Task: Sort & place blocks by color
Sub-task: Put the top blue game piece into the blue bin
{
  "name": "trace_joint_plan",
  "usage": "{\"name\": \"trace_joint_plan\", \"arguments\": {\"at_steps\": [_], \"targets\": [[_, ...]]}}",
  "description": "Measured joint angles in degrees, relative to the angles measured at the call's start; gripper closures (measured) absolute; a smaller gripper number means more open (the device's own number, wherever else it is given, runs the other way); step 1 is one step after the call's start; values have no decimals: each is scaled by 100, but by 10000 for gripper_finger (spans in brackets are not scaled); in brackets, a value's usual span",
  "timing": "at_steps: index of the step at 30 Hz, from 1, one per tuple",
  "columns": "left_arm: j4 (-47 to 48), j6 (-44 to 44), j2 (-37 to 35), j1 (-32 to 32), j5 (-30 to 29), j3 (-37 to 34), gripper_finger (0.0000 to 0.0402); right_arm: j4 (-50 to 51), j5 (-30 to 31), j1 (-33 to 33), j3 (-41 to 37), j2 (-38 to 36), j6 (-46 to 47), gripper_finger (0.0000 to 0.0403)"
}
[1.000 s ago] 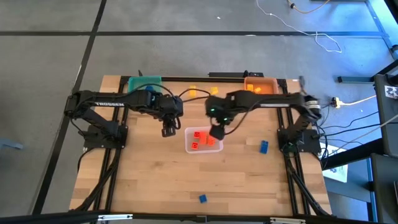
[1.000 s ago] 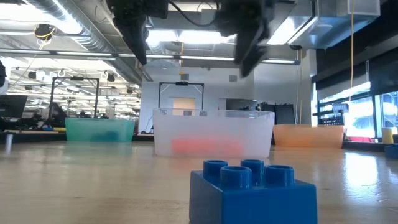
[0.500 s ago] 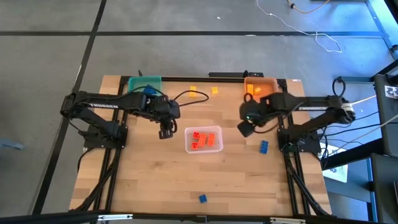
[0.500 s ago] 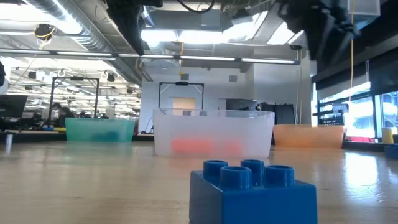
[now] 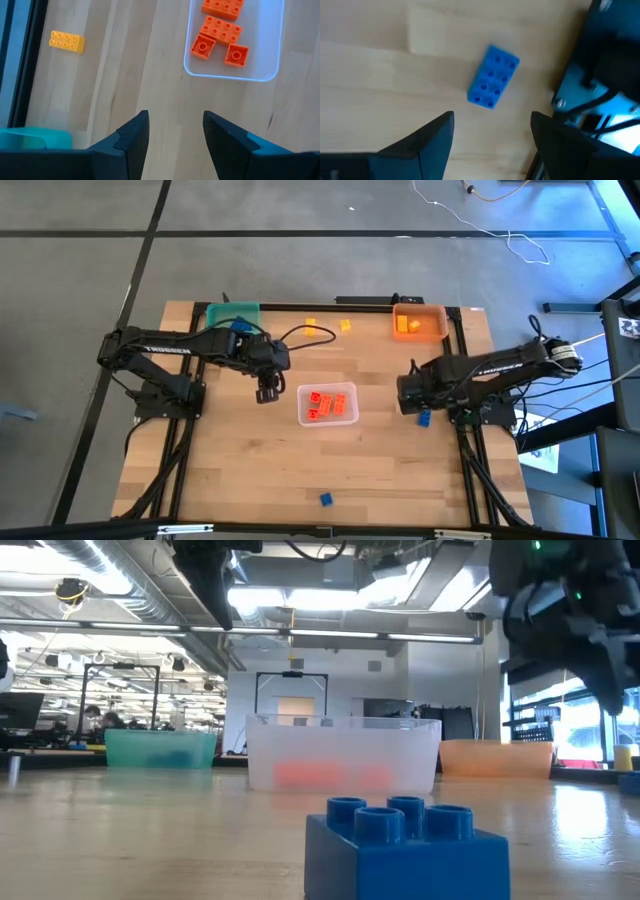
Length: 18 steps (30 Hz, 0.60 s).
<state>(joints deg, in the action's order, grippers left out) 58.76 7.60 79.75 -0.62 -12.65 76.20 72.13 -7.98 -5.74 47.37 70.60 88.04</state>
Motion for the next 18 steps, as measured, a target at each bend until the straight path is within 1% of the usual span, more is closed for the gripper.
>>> {"name": "trace_joint_plan", "arguments": {"at_steps": [3,5,9,11,14,18], "targets": [[-15,2,0,0,7,0,224,-243,-407,0,-376,1,174,139],[-15,73,0,0,7,0,224,-356,-560,1,-632,1,284,139],[-19,127,0,-8,8,0,224,-1110,-662,2,-1049,1,491,139],[-17,129,2,-15,7,0,224,-1646,-672,2,-1218,1,605,139],[-17,129,2,-15,7,0,224,-2180,-649,2,-1458,1,620,139],[-28,129,2,-15,7,0,224,-2260,-537,1,-1723,-7,654,139]]}}
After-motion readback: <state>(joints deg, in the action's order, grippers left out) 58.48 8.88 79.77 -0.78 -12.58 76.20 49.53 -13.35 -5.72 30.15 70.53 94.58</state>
